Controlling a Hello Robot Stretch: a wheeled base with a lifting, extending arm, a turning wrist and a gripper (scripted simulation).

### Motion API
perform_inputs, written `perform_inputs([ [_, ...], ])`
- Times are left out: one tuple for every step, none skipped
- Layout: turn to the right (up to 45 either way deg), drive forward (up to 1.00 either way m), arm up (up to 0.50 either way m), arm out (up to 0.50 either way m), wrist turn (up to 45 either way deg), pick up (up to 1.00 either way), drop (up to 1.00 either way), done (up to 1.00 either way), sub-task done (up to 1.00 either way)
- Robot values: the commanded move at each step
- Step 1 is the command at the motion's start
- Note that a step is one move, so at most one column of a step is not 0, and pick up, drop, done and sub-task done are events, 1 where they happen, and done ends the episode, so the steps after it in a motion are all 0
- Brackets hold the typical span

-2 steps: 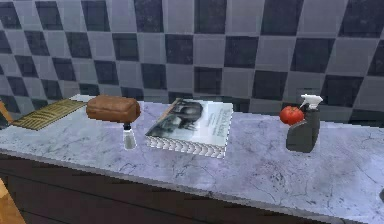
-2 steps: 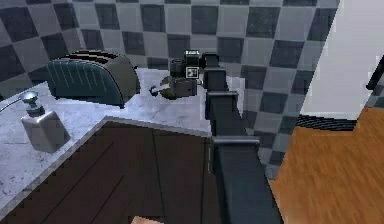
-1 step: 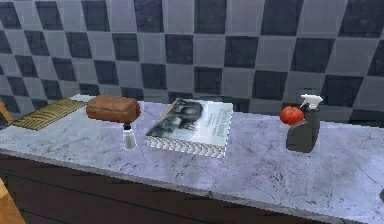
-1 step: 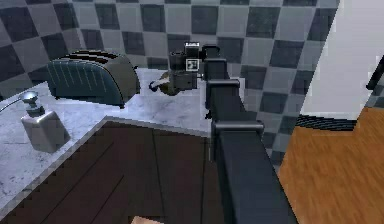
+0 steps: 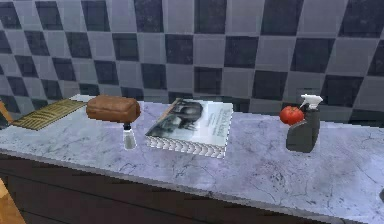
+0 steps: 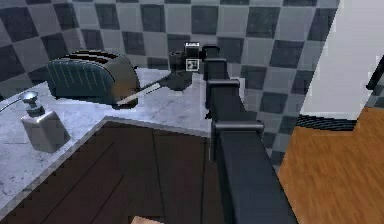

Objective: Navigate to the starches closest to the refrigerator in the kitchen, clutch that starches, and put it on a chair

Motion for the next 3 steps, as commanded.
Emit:
perform_inputs([
  [0.0, 0.0, 0.0, 0.0, -45.0, 0.0, 0.0, 0.0, 0.0],
  [0.0, 0.0, 0.0, 0.0, -21.0, 0.0, 0.0, 0.0, 0.0],
  [0.0, 0.0, 0.0, -0.38, 0.0, 0.0, 0.0, 0.0, 0.0],
])
